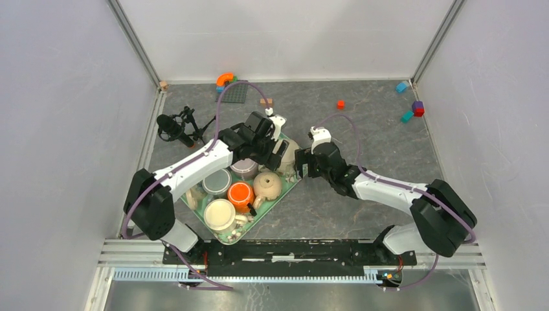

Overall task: Turn the mug right side up
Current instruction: Turn over the cup on the tray.

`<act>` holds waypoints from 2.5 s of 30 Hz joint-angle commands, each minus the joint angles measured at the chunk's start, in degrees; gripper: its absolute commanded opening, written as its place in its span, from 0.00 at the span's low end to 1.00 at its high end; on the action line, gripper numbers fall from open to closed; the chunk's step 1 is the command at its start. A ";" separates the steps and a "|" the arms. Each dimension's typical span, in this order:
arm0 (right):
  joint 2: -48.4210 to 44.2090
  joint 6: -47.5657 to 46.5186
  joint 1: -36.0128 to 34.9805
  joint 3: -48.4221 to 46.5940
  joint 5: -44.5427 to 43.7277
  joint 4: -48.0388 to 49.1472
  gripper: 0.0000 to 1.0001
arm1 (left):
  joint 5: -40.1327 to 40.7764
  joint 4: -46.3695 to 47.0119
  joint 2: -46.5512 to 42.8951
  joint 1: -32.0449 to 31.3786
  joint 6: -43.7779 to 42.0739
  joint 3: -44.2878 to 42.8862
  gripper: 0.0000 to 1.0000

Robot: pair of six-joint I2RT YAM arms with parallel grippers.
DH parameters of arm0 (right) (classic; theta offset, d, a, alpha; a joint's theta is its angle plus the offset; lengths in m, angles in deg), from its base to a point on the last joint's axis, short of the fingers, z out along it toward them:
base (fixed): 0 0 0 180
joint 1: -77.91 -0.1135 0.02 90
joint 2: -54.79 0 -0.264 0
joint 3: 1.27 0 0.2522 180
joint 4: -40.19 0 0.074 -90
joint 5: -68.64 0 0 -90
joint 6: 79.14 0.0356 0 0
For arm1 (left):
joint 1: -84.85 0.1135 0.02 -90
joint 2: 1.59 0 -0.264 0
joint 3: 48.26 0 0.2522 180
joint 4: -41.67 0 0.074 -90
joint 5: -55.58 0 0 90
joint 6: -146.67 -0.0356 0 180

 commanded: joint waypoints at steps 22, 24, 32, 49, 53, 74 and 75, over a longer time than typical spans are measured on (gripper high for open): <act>-2.19 -0.06 7.35 -2.98 3.29 1.34 0.98 | -2.86 7.71 8.20 -0.77 3.03 -3.69 0.56; -2.88 -0.07 7.37 -2.47 3.12 1.18 0.98 | -2.75 8.51 8.70 -0.96 3.67 -3.93 0.55; -5.56 0.01 7.74 0.02 1.81 0.90 0.98 | -1.94 9.28 10.89 -2.01 4.49 -5.98 0.54; -11.07 0.58 8.61 6.58 1.19 2.12 0.98 | 5.32 3.06 12.56 -4.56 1.04 -8.63 0.55; -11.57 0.68 8.58 7.47 1.32 2.35 0.98 | 6.40 0.97 14.19 -4.55 -0.02 -10.11 0.54; -11.77 0.38 8.90 9.09 2.23 2.98 0.98 | 8.34 3.63 16.71 -4.57 -1.17 -10.03 0.45; -11.81 0.37 8.89 9.18 2.24 2.98 0.98 | 8.33 4.11 16.76 -4.57 -1.17 -9.66 0.44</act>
